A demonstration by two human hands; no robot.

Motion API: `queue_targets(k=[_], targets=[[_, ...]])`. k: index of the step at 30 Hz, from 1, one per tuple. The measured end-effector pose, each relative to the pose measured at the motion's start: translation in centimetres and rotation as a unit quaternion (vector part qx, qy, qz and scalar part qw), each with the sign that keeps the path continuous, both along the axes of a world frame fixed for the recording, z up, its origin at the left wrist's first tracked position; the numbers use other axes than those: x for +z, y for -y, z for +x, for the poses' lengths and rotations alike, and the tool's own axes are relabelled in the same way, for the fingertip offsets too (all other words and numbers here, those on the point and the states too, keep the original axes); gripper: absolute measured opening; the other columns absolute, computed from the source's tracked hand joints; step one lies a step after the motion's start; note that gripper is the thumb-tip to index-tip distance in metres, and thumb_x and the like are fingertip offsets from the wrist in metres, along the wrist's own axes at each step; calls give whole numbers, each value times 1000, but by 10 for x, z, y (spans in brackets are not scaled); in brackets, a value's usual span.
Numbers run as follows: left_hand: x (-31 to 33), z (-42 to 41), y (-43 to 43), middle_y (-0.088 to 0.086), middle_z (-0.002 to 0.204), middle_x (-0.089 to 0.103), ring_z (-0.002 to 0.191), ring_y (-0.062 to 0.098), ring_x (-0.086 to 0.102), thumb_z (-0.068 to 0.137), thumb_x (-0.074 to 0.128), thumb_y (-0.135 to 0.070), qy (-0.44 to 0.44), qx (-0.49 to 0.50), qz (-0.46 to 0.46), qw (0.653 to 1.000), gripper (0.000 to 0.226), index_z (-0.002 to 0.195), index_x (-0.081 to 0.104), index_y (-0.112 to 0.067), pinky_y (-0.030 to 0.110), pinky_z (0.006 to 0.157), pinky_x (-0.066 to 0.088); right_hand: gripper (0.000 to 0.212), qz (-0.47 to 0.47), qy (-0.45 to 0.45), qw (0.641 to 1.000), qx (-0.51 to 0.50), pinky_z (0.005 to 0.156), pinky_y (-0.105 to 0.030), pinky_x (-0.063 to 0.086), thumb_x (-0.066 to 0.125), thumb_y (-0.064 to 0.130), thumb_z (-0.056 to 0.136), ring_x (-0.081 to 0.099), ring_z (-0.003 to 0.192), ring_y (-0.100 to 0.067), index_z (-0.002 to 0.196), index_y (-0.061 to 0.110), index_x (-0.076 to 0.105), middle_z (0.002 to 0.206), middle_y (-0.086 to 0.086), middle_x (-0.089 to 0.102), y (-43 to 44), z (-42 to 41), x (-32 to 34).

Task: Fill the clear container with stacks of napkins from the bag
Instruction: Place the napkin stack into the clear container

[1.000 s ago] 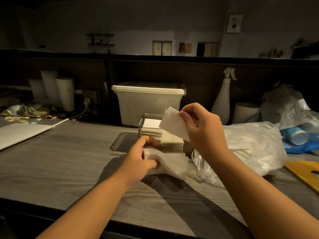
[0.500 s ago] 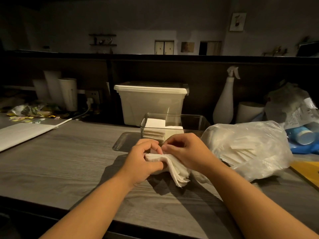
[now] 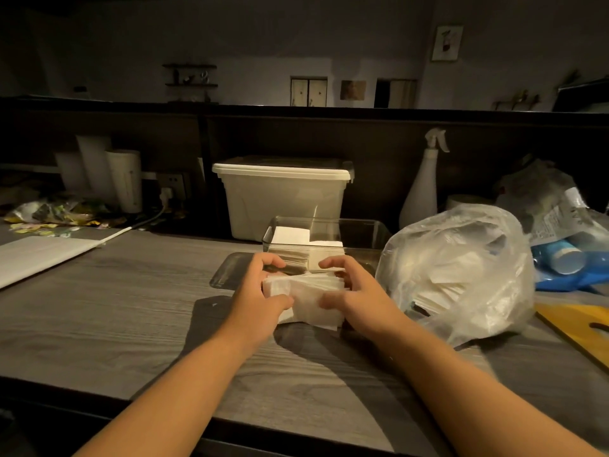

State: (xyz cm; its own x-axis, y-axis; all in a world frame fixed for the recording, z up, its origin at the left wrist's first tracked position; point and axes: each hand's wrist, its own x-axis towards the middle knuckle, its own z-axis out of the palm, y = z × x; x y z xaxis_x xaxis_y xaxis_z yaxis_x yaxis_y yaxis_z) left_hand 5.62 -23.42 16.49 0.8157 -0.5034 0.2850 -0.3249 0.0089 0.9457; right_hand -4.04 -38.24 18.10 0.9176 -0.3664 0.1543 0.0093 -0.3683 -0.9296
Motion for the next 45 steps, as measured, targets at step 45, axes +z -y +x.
queue_targets(k=[45], targets=[[14,5,-22,2,100,74,96,20,69,81,73,8,-39,31,0,999,46,106,53,-25,40,84,59,19,16,24,998,-63,65,-26,58,64,1,85,68,89,-24,99,14,65,99,-6,69,10,-1,8]])
